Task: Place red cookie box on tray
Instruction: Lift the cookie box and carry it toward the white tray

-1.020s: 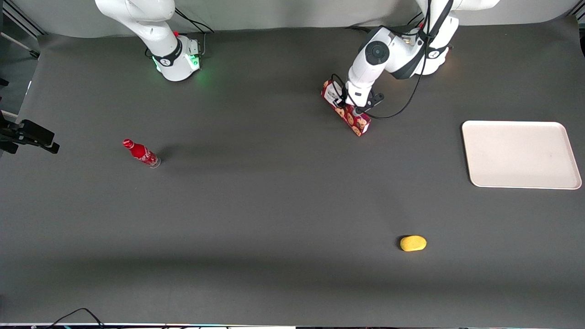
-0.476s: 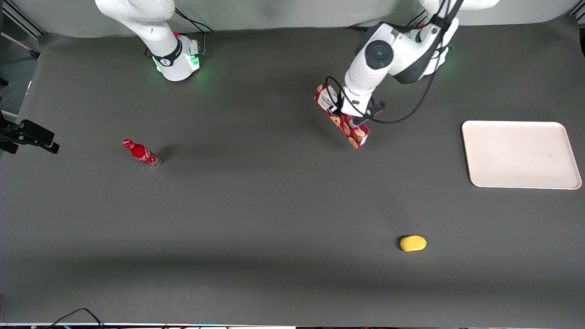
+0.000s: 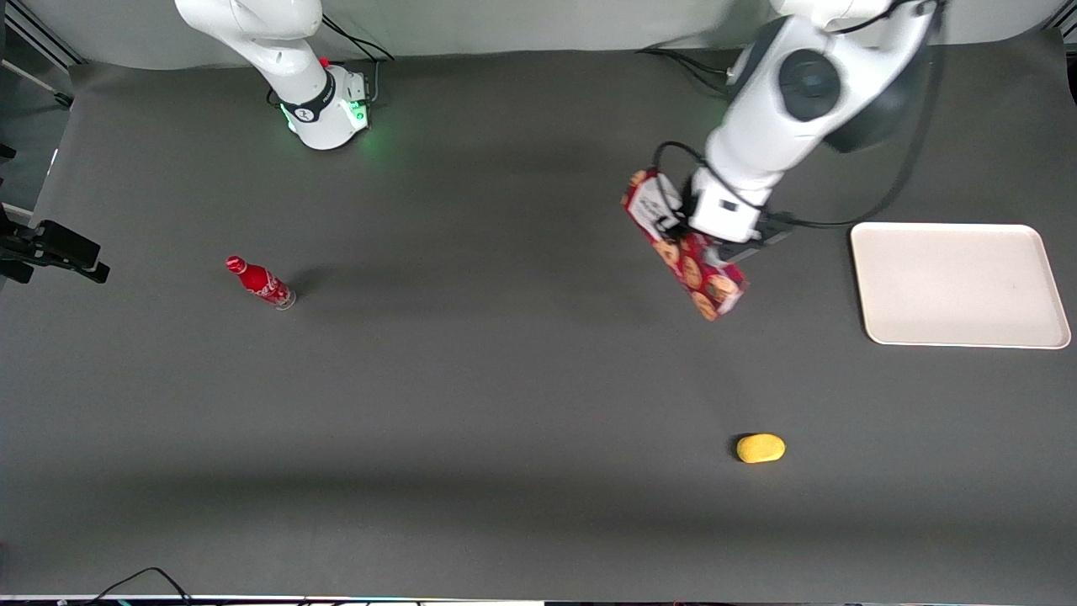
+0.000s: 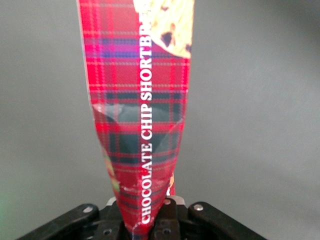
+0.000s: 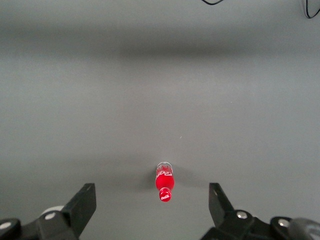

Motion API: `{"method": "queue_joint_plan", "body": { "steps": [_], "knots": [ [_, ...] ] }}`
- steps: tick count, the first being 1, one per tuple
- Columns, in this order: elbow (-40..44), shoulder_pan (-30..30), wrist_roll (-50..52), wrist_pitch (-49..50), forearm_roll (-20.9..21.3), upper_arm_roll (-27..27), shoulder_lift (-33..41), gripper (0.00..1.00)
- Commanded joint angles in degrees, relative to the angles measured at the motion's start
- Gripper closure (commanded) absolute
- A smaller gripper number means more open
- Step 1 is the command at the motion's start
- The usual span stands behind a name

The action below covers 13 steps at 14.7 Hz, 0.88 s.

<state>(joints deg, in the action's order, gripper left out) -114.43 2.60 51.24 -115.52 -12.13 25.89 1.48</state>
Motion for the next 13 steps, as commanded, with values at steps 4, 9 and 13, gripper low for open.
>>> {"method": "queue_joint_plan", "body": {
  "steps": [4,9,13],
  "knots": [
    [20.00,-0.49,-24.57,22.67,2.71,-17.95,-3.14,1.00],
    [27.15,-1.11,-50.30,31.23,10.62,-31.40,-4.29,1.00],
    [27.59,-2.77,-70.36,28.42,11.96,-44.14,-8.41,1.00]
  ]
}}
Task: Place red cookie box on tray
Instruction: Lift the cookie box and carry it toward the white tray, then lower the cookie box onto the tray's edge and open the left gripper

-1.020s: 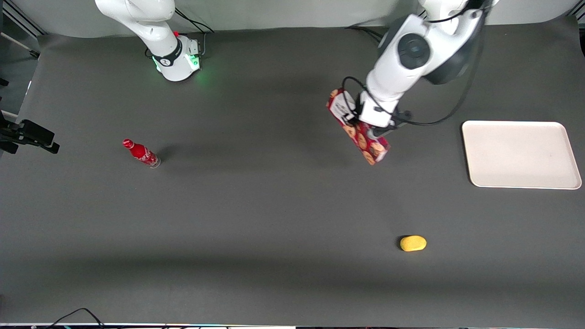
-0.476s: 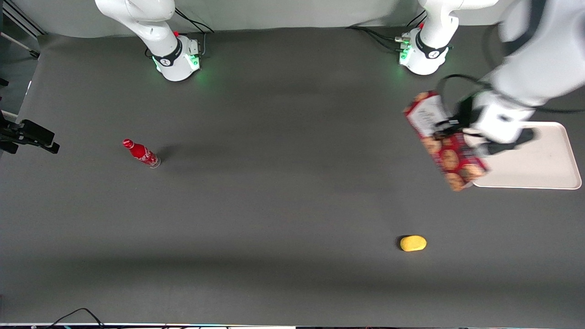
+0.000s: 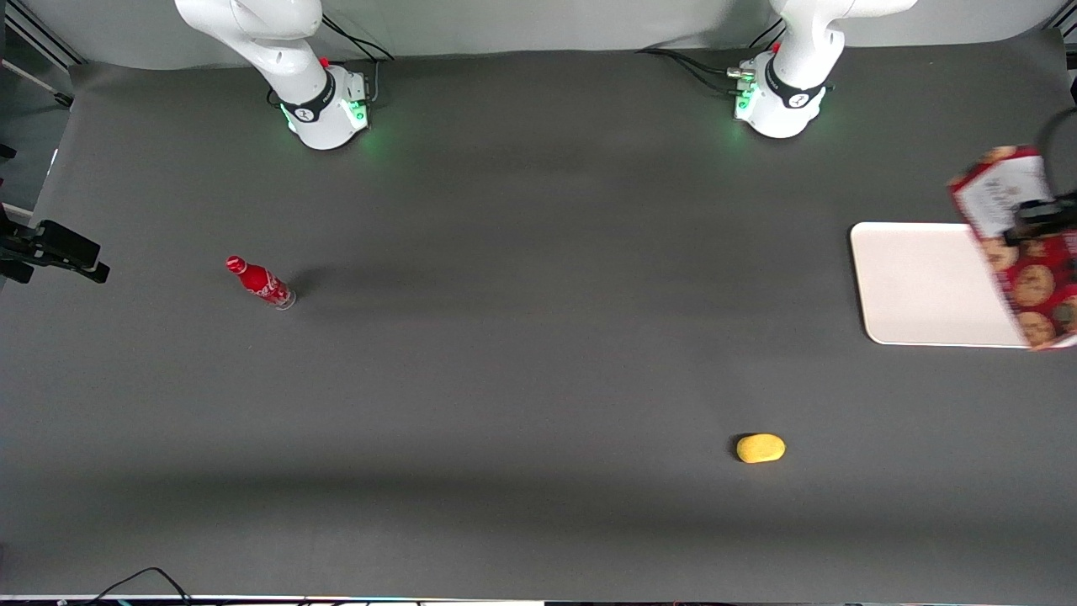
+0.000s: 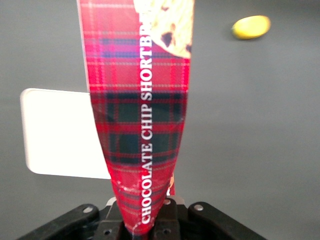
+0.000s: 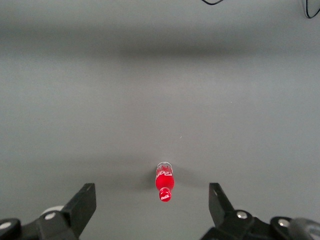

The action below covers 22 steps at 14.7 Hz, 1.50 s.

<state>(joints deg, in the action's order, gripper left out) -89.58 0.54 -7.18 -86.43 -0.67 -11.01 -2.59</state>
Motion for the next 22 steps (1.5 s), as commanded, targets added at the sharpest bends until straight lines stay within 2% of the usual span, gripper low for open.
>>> {"method": "queue_joint_plan", "body": {
  "steps": [1,4,7,10,13,16,22],
  "knots": [
    [2.74,-0.98,-15.46,-1.97,0.41,-9.62,-5.75,1.00],
    [2.04,-4.83,-25.92,-8.56,0.94,-12.62,-9.88,1.00],
    [1.43,-8.78,-33.84,-14.45,-0.29,-15.18,-15.33,1.00],
    [-1.73,-13.71,-38.24,-19.99,-3.62,-15.18,-19.46,1.00],
    [-4.63,-16.79,-38.96,-25.08,-6.79,-15.27,-24.03,1.00],
    [-8.41,-18.12,-42.03,-33.08,-7.15,-15.27,-27.02,1.00],
    [-10.26,-18.47,-44.93,-38.63,-8.11,-15.18,-31.60,1.00]
  ]
}}
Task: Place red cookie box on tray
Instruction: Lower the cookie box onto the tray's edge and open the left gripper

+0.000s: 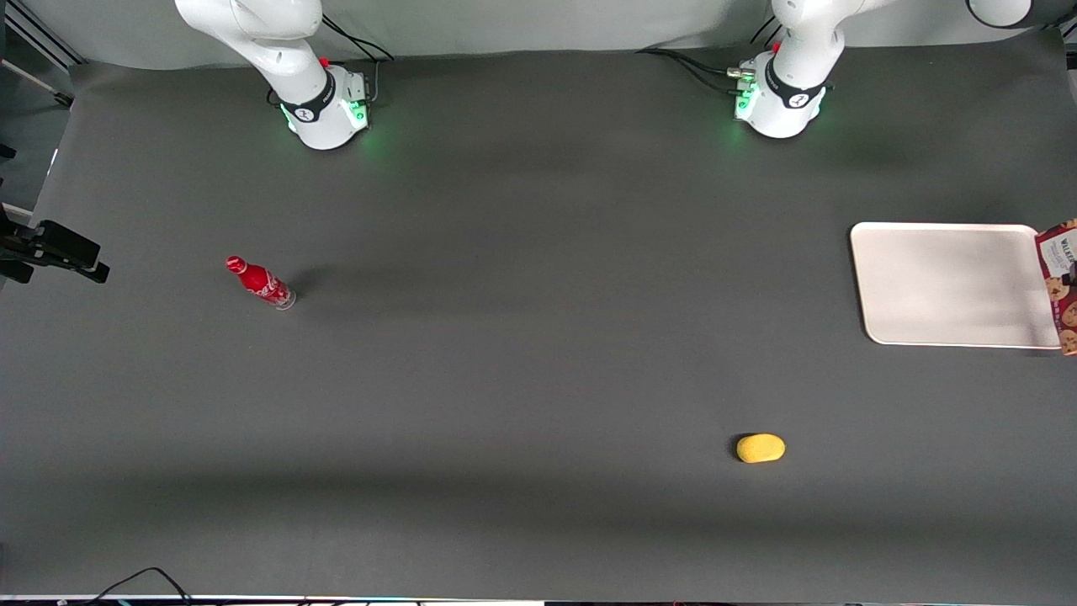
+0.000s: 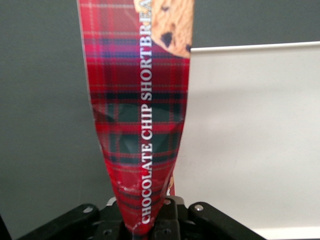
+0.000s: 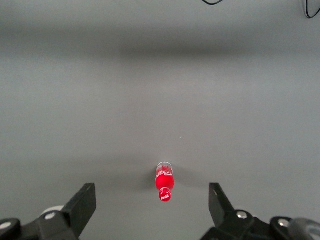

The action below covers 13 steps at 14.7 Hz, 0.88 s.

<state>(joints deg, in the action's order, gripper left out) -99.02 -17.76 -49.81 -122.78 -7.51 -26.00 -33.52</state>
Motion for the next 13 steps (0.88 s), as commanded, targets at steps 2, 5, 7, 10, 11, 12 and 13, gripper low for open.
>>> {"method": "queue_joint_plan", "body": {
  "steps": [2,5,7,10,11,12,13],
  "knots": [
    [-2.31,-0.69,-3.62,-5.00,-3.20,-0.28,-1.72,1.00],
    [-2.40,-0.96,-4.59,-5.37,-4.88,-0.19,-2.87,1.00],
    [-2.49,-1.22,-4.51,-5.37,-5.06,-0.28,-3.31,1.00],
    [-2.67,-1.31,-4.42,-4.93,-6.20,-0.28,-3.57,1.00],
    [-2.67,-1.31,-4.33,-5.10,-6.20,-0.28,-3.66,0.83],
    [-2.67,-1.31,-4.42,-4.84,-6.20,-0.28,-3.66,0.50],
    [-2.67,-1.31,-4.33,-4.67,-6.20,-0.28,-3.66,0.32]
  ]
}}
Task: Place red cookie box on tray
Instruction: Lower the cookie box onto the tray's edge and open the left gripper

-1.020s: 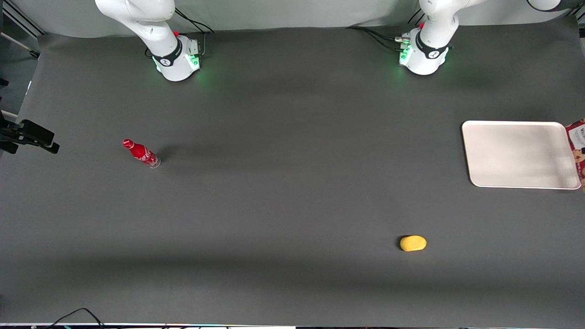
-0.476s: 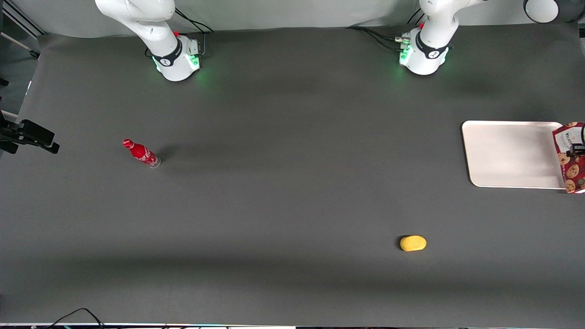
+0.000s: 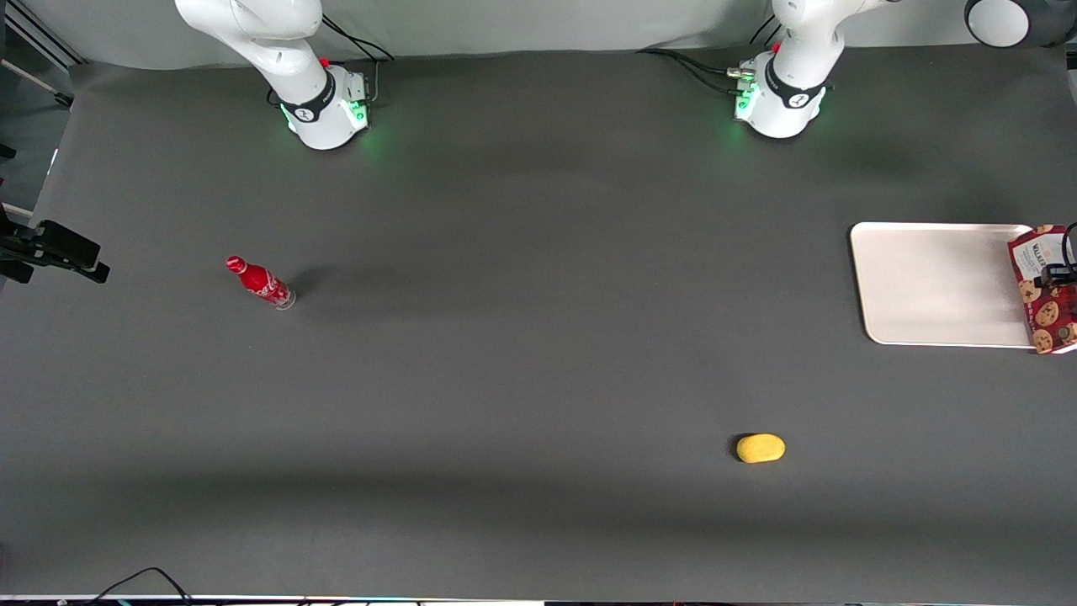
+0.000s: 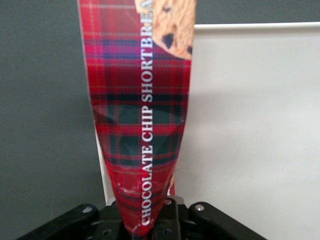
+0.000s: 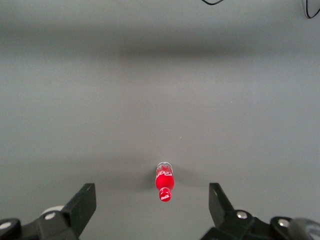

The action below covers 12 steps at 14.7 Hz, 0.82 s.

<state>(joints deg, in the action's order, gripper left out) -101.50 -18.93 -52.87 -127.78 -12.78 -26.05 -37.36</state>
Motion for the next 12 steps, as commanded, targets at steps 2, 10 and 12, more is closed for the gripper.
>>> {"method": "queue_joint_plan", "body": {
  "steps": [2,10,12],
  "knots": [
    [-0.19,-0.14,-1.10,0.69,-0.93,-0.23,0.53,0.00],
    [10.50,2.93,11.98,16.30,0.64,1.17,10.02,0.00],
    [13.07,4.86,13.13,19.66,1.70,2.22,14.13,0.00]
  ]
}}
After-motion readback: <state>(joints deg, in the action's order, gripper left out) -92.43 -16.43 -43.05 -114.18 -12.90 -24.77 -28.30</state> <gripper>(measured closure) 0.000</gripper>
